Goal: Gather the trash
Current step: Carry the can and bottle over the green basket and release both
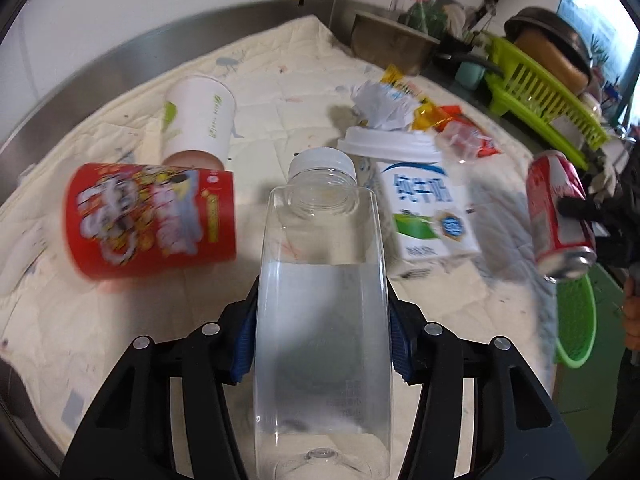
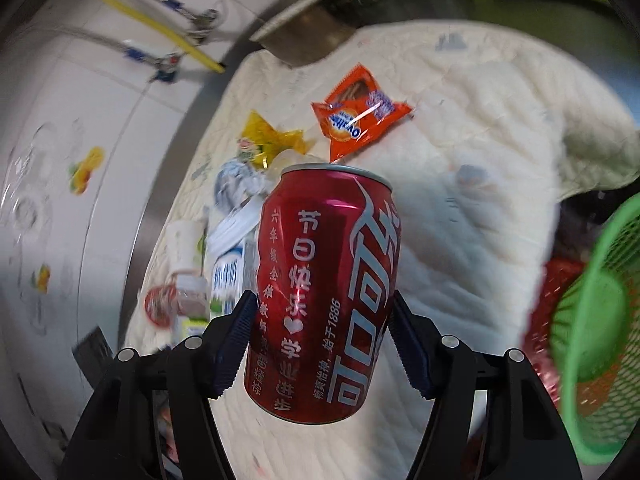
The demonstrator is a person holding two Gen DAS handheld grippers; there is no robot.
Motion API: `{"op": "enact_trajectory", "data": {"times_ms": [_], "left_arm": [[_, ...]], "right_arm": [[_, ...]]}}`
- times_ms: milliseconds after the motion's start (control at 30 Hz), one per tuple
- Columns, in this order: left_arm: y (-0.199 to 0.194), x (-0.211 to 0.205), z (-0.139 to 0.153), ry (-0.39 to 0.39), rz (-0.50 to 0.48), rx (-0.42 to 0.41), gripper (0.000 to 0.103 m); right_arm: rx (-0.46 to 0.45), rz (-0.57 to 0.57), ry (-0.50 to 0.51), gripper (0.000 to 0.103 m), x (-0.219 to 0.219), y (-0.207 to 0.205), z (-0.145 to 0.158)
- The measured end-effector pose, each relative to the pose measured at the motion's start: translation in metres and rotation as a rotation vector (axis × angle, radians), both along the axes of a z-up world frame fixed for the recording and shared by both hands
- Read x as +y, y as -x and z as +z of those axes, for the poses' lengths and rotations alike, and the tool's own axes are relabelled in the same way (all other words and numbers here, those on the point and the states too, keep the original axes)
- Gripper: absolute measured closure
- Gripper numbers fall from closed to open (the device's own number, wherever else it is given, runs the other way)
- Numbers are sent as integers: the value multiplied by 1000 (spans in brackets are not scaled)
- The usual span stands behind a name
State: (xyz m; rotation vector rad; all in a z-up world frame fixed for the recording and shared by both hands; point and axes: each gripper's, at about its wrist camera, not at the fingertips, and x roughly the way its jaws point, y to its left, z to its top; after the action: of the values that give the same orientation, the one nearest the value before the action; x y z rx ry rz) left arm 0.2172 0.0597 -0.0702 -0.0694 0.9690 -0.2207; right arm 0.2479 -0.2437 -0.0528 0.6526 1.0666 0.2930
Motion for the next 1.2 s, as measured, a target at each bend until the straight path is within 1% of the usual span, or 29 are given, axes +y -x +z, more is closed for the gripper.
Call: {"op": "enact_trajectory", "data": {"times_ms": [67,133,167,233,300,367,400,467,567,633,700,800,900,967,1000,1033,1100,1200], "left_arm": [[16,1,12,10,-1,-31,50],[31,-2,24,24,-13,-60,50],[37,-4,29,29,-19,-71,50],[49,-15,41,36,-44,-96,50],[58,-30,49,46,-72,-117,50],[63,-45,54,77,-100,-121,50],[65,-55,56,93,-121,-121,50],[71,-71,57,98,-148,-123,50],[74,-99,59,100,-187,-121,50],[76,-117,60,106,-216,-119,50],[77,-132,59,109,-241,-109,50],[78,-158,59,108,-283,-101,50],[78,-183,56,109,-322,-90,50],[77,-199,54,103,-342,-83,50],[76,-210,52,109,-359,-72,50],[75,-219,50,111,-372,-65,50],[75,-237,46,111,-396,-55,50],[74,-269,37,113,-440,-29,50]], "right_arm": [[-45,7,74,40,-17,25,12],[-70,-3,142,41,-39,47,15],[-77,-9,174,42,-48,55,15],[-61,-47,282,44,-78,75,6],[-14,-79,317,44,-104,86,-13],[34,-116,372,44,-130,95,-40],[55,-139,381,44,-142,99,-52],[87,-174,402,44,-163,104,-75],[178,-178,459,44,-181,103,-116],[225,-164,462,44,-186,99,-138],[266,-176,446,44,-192,98,-157],[301,-176,426,44,-195,97,-173],[306,-165,416,43,-196,99,-183],[299,-177,408,42,-198,102,-183],[296,-179,398,39,-200,107,-185],[292,-181,392,38,-203,111,-185],[279,-188,392,38,-210,120,-185],[249,-203,383,38,-220,134,-165]]}}
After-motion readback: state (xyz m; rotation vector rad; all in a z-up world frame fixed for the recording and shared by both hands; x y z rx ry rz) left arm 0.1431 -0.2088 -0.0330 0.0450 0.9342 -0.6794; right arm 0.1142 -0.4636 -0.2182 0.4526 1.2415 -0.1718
